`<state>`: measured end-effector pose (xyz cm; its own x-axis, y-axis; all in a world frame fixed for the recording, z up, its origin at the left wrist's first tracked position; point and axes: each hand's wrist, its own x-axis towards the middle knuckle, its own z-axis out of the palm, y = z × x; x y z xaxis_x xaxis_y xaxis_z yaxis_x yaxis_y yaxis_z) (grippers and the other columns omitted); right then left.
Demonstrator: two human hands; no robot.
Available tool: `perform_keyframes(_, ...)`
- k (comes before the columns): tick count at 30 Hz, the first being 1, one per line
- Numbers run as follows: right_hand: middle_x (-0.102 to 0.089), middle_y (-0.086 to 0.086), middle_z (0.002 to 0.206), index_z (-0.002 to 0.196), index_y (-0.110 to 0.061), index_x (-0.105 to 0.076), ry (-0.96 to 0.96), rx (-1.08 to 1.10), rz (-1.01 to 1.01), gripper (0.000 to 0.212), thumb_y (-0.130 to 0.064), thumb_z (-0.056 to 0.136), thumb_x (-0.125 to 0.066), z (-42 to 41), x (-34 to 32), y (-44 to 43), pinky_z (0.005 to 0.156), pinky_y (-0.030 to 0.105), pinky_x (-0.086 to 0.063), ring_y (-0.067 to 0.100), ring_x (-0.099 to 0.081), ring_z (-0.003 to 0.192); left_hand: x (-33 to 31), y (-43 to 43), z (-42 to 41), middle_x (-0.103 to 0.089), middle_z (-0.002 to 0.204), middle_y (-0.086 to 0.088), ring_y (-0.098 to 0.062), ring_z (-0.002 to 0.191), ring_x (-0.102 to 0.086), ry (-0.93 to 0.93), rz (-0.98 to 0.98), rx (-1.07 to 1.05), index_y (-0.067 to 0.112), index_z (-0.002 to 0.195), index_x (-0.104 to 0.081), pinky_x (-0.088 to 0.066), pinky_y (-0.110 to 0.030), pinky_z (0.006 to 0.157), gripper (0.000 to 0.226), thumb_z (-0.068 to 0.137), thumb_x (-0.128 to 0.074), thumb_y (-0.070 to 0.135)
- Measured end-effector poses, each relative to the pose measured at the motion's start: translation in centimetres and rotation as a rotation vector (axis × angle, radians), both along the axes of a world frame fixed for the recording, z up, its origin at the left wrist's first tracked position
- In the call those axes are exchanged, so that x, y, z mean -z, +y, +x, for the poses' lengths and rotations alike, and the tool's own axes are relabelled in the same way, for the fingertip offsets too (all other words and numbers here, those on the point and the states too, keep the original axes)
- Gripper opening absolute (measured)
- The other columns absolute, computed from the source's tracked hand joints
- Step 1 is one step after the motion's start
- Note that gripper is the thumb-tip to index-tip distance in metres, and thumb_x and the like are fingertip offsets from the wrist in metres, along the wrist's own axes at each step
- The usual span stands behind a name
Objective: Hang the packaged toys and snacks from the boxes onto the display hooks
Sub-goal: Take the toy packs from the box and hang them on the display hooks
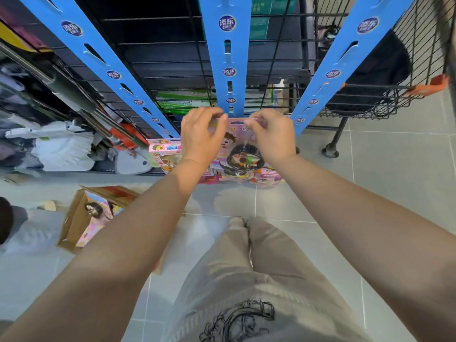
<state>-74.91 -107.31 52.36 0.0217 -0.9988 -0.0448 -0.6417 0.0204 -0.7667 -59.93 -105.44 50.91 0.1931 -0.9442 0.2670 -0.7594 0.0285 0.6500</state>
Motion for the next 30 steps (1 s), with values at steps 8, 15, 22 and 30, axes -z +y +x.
perform_keyframes(8,-0.062,0.000,0.088,0.093,-0.007,-0.067,-0.117,0.183,0.015,0.024,-0.026,0.080,-0.073,2.0,-1.1,-1.6,0.074,0.031,-0.049,0.021,-0.061,0.079,1.0,-0.7,-0.3,-0.065,0.097,-0.009,-0.030,0.097,-0.055,-0.182,0.006,-0.019,0.012,0.107,-0.065,-0.035,-0.034,0.091,0.026,0.083,-0.058,0.022)
perform_keyframes(15,-0.060,0.000,0.081,0.082,-0.014,-0.062,-0.272,0.438,0.086,0.020,-0.026,0.076,-0.077,2.5,-0.3,-1.5,0.079,0.036,-0.051,0.018,-0.055,0.076,1.8,0.4,-0.7,-0.052,0.115,-0.023,-0.023,0.108,-0.034,-0.202,-0.019,0.027,0.006,0.115,-0.060,-0.042,-0.040,0.092,0.039,0.076,-0.061,0.003)
perform_keyframes(22,-0.065,0.004,0.090,0.077,-0.020,-0.053,-0.310,0.475,0.078,0.023,-0.027,0.077,-0.075,2.6,-0.7,-1.6,0.078,0.037,-0.052,0.019,-0.060,0.082,1.0,0.7,-0.6,-0.055,0.115,-0.017,-0.031,0.108,-0.049,-0.330,0.043,0.002,0.012,0.118,-0.059,-0.040,-0.042,0.092,0.040,0.078,-0.061,0.010)
perform_keyframes(30,-0.053,-0.006,0.077,0.083,-0.019,-0.046,-0.268,0.495,0.148,0.031,-0.029,0.078,-0.075,2.7,0.1,-1.8,0.073,0.039,-0.053,0.025,-0.063,0.079,0.6,0.2,-0.9,-0.054,0.115,-0.013,-0.031,0.107,-0.050,-0.350,0.120,-0.024,0.017,0.121,-0.057,-0.038,-0.040,0.091,0.040,0.081,-0.059,0.014)
